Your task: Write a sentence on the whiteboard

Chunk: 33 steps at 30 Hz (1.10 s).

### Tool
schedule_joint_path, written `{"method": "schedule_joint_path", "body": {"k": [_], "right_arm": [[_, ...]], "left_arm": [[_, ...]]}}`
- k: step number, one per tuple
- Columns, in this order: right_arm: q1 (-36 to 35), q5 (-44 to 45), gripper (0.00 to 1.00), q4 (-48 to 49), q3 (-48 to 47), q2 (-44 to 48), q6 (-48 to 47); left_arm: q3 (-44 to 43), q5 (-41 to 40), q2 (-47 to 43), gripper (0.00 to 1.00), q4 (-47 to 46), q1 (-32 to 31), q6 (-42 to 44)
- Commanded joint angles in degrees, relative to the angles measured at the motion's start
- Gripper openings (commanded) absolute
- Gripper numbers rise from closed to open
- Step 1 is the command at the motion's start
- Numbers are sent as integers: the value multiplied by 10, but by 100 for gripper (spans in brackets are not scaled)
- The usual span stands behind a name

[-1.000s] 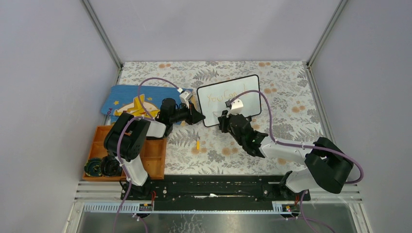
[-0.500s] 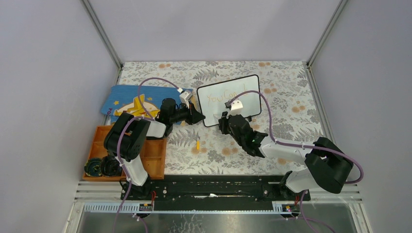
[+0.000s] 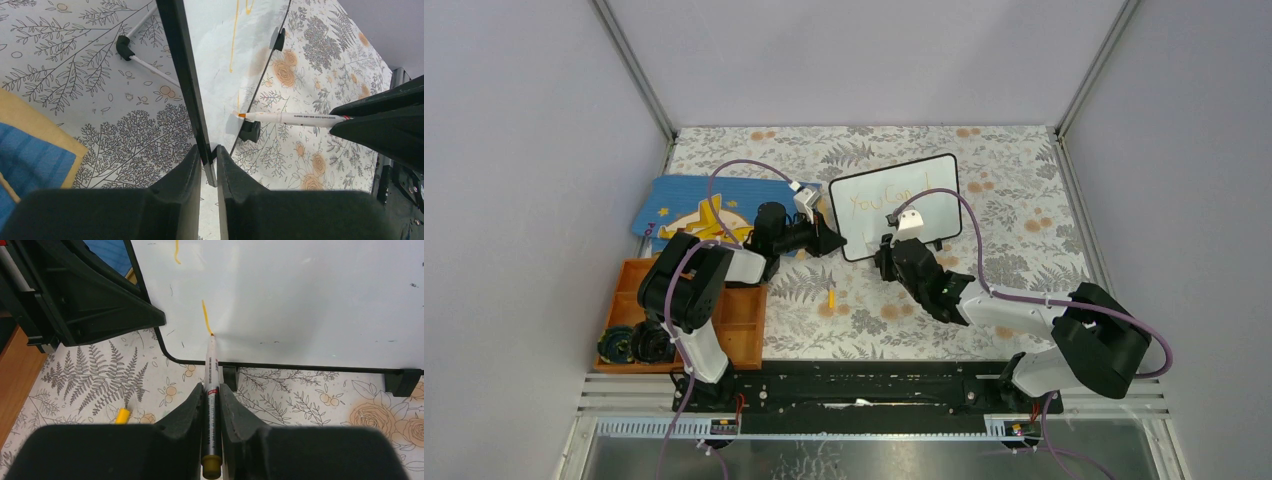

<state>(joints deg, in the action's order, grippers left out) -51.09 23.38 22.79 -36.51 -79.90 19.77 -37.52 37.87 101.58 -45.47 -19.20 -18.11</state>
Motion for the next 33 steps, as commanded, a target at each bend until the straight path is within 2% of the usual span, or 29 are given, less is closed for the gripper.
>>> {"method": "schedule_joint_path", "body": {"k": [1,6,14,23,33], "right_arm": [[-3,52,0,-19,-16,10,7],[-3,68,0,-21,-13,23,7],[-3,23,0,27,8,54,-3],[-3,-27,0,45,-13,32,-6],[-3,-16,0,41,-32,8,-3]], "left_arm": [[-5,-25,-4,20,33,-6,30],[-6,-25,-5,20,34,-7,31],[-6,-25,-5,20,33,-6,31],[-6,-25,-6,20,33,-7,31],[-6,-25,-5,20,34,-7,32]]}}
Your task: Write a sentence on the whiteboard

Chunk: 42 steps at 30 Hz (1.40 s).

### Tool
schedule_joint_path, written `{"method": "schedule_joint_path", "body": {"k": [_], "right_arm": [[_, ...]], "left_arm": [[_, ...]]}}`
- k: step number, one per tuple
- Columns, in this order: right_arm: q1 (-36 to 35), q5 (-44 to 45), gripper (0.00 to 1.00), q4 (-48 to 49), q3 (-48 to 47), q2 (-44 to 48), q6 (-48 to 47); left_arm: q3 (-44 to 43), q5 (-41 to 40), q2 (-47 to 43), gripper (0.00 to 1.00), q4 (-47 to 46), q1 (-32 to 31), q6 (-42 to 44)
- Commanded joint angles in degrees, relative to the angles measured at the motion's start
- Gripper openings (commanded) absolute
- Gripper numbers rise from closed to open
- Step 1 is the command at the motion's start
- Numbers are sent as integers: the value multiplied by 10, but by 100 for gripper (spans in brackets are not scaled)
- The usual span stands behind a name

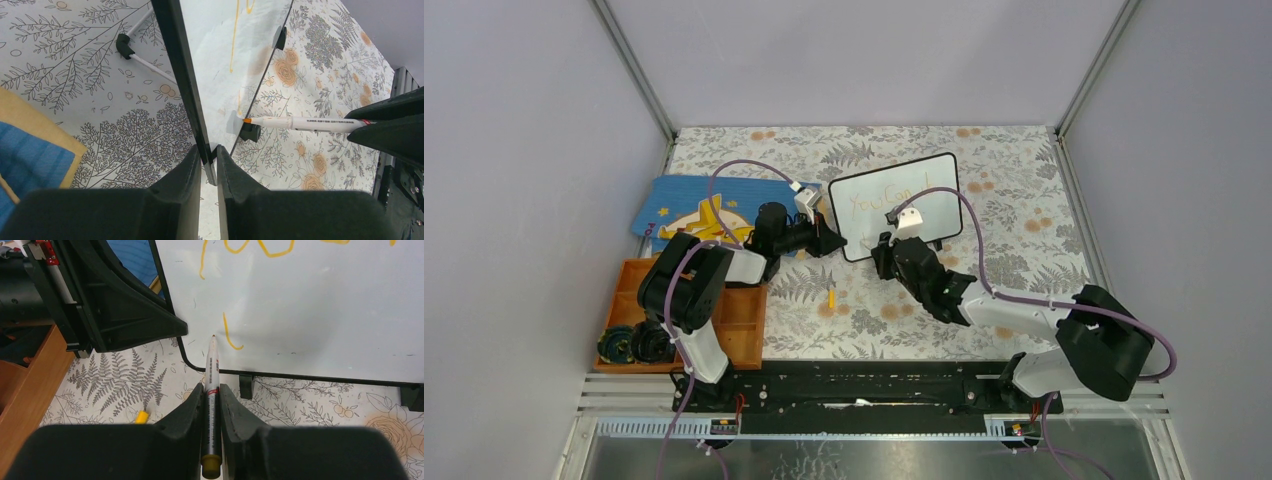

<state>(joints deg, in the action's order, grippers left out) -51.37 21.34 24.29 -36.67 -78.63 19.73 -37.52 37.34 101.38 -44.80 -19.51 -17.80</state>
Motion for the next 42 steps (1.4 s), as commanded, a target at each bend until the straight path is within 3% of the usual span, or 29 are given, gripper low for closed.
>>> {"method": "schedule_joint_path", "body": {"k": [1,21,30,42], "right_arm": [[0,8,0,26,-31,-6,-1],[1,61,0,4,-32,-21,12],[0,89,0,-12,-22,-3,14],[1,61,0,18,6,61,4]], "left_arm": [[-6,-20,-4,20,28,-3,29],[-6,-21,-4,20,32,-4,31],[-6,-22,-5,20,32,-4,31],[-6,-23,-6,20,31,-4,31]]}}
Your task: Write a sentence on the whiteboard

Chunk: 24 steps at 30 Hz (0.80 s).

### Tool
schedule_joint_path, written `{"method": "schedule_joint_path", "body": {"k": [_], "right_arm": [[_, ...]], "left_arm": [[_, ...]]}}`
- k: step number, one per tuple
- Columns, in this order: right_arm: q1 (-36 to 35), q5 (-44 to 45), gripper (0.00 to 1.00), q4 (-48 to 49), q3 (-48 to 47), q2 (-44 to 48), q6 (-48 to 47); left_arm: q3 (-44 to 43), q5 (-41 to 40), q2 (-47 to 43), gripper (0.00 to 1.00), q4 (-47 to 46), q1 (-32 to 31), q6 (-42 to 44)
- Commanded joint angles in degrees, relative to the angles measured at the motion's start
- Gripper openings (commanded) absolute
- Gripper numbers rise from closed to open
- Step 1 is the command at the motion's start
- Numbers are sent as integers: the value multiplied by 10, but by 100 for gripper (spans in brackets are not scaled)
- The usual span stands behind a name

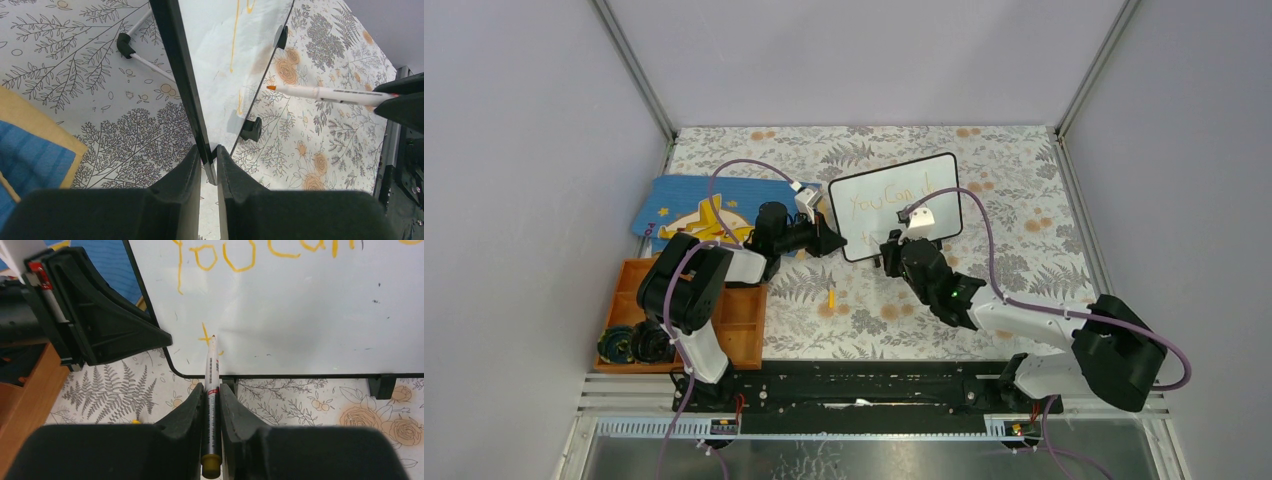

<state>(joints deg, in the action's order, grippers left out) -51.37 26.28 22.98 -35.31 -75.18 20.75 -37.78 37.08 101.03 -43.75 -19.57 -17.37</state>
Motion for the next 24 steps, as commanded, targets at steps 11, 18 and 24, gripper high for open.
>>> {"method": "schedule_joint_path", "body": {"k": [11,18,24], "right_arm": [[18,-6,0,38,-44,3,-12],[30,-20,0,39,-55,-15,-10],[34,-26,0,38,-49,-22,-5]], "left_arm": [[-4,-22,-3,20,23,-5,29],[-4,-22,-3,20,25,-5,30],[-5,-22,-1,20,26,-5,31]]}}
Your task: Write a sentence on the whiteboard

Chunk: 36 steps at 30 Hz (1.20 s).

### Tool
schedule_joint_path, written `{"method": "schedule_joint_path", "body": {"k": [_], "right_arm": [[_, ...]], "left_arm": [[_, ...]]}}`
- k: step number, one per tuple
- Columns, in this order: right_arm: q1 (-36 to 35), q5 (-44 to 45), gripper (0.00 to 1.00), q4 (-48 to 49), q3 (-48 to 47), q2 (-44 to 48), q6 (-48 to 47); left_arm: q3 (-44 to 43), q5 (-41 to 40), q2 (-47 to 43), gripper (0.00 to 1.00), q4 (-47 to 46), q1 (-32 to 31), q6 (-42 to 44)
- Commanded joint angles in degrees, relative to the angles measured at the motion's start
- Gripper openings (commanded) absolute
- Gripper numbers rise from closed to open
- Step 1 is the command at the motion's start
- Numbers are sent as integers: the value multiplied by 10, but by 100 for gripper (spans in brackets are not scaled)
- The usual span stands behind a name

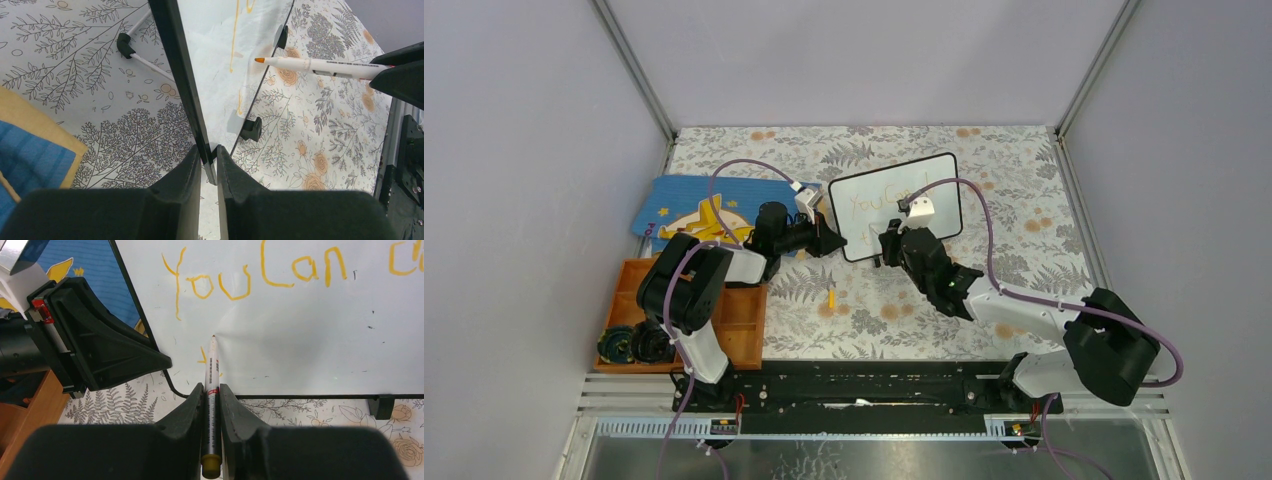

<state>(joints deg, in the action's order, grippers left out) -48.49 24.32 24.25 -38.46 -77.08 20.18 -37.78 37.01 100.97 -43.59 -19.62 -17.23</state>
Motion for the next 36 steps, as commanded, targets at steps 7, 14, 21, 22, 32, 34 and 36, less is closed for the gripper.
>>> {"method": "schedule_joint_path", "body": {"k": [7,14,21,22,32,34,36], "right_arm": [[6,-6,0,15,-11,-7,9],[6,-6,0,4,-5,-11,17],[6,-9,0,-9,8,-9,28],[6,-10,0,-9,12,-8,29],[6,-18,0,-20,32,-4,38],[6,-19,0,-22,34,-4,37],[6,-20,0,-25,34,-4,38]], "left_arm": [[-5,-22,-2,20,25,-5,30],[-5,-24,-3,20,27,-7,31],[-6,-24,-2,20,27,-7,31],[-6,-24,-2,20,27,-7,31],[-5,-25,-3,20,29,-7,31],[-5,-25,-4,20,29,-8,32],[-5,-25,-3,20,29,-8,32]]}}
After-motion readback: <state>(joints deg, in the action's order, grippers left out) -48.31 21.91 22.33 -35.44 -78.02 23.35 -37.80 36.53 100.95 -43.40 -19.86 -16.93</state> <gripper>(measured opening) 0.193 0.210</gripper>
